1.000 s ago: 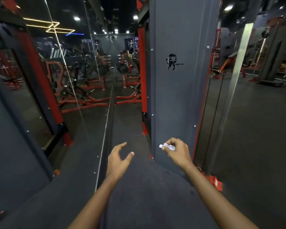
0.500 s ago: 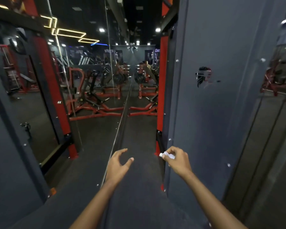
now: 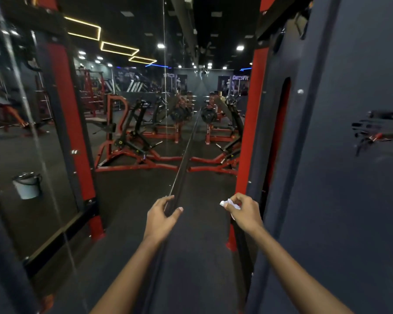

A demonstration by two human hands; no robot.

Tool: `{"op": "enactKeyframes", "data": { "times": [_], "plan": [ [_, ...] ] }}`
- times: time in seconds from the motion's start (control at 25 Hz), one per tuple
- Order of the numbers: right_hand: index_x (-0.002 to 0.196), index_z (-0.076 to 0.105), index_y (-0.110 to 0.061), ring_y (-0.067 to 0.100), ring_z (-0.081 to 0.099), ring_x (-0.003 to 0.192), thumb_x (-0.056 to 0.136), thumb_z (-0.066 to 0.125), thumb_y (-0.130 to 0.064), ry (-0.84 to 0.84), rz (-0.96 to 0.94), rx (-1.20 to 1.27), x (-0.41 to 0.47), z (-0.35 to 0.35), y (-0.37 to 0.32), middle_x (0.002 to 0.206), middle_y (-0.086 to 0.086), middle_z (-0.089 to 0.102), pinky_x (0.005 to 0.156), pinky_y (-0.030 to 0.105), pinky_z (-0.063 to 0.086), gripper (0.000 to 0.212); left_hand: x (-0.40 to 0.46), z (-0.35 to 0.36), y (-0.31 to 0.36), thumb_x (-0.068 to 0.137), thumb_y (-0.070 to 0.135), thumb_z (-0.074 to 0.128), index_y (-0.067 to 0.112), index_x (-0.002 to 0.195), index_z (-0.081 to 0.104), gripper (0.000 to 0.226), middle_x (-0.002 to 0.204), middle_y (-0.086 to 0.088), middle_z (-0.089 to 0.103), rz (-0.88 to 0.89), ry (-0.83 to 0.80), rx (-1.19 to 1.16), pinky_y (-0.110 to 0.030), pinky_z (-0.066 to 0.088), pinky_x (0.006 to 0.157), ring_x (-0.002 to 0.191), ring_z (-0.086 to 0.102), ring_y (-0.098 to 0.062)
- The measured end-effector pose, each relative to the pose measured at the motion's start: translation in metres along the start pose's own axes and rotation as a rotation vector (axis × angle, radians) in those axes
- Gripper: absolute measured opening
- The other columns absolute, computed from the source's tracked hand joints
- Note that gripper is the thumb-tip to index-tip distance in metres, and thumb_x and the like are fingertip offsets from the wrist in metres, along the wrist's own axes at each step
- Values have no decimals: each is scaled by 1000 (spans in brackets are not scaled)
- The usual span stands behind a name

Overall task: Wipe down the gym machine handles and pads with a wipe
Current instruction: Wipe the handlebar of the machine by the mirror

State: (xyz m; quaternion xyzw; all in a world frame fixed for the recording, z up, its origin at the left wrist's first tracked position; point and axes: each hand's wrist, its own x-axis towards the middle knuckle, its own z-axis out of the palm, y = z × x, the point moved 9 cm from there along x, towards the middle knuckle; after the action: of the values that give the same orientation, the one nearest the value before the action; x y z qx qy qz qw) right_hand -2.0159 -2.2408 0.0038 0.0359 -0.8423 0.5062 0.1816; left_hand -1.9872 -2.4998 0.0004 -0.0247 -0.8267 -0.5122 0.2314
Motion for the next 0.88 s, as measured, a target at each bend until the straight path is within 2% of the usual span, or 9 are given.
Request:
{"op": "enactKeyframes", "data": {
  "times": [0.08,0.16,0.24,0.32,0.4,0.48,0.56,0.72,0.88],
  "plan": [
    [66,57,-12,16,65,80,80,72,-30,14,-18,-25,70,27,3,70,3,66,73,28,50,27,71,14,-18,81,19,72,13,121,60,42,110,10,56,-4,-18,-21,-7,36,83,100,50,-2],
    [63,54,-17,16,63,74,82,70,-32,10,-34,-64,132,49,6,68,4,65,64,22,46,29,137,28,-34,81,16,72,13,122,58,43,109,11,55,-9,-51,-42,3,34,76,99,51,-3],
    [62,52,-20,13,61,70,83,69,-34,24,-66,-81,185,65,11,69,4,63,61,19,42,29,202,43,-46,81,14,72,12,122,57,43,109,11,55,9,-68,-48,7,33,70,100,53,-4],
    [63,53,-19,11,60,69,83,68,-34,39,-58,-102,240,78,28,68,3,63,61,21,44,29,263,68,-63,82,15,71,13,124,56,45,111,11,55,-5,-98,-30,3,33,76,102,50,-1],
    [65,53,-15,13,59,65,84,67,-32,72,-28,-98,299,90,51,62,2,64,63,29,46,30,316,93,-82,82,16,71,13,125,55,45,114,10,55,-10,-133,-22,-4,35,83,103,49,0],
    [67,51,-14,15,59,64,86,65,-31,98,5,-90,361,105,74,60,0,64,63,31,46,28,370,122,-105,82,15,71,13,125,56,45,112,11,55,-8,-144,-20,3,34,77,102,49,0],
    [70,51,-14,13,58,65,86,64,-30,103,20,-84,419,121,94,66,-1,64,60,28,43,26,421,147,-125,82,14,71,12,124,56,45,109,13,53,-12,-141,-39,6,33,71,101,49,1],
    [69,52,-12,15,57,66,84,66,-21,62,27,-94,553,158,137,69,-1,61,58,28,40,22,545,208,-165,83,15,70,13,125,55,45,109,14,53,-57,-132,-80,-7,36,83,105,50,-2],
    [67,48,-15,14,56,67,84,64,-16,58,9,-103,684,175,162,70,-2,60,60,26,39,23,660,267,-187,83,17,70,12,130,52,51,116,11,51,-25,-165,-59,-15,36,95,109,47,-2]
  ]
}}
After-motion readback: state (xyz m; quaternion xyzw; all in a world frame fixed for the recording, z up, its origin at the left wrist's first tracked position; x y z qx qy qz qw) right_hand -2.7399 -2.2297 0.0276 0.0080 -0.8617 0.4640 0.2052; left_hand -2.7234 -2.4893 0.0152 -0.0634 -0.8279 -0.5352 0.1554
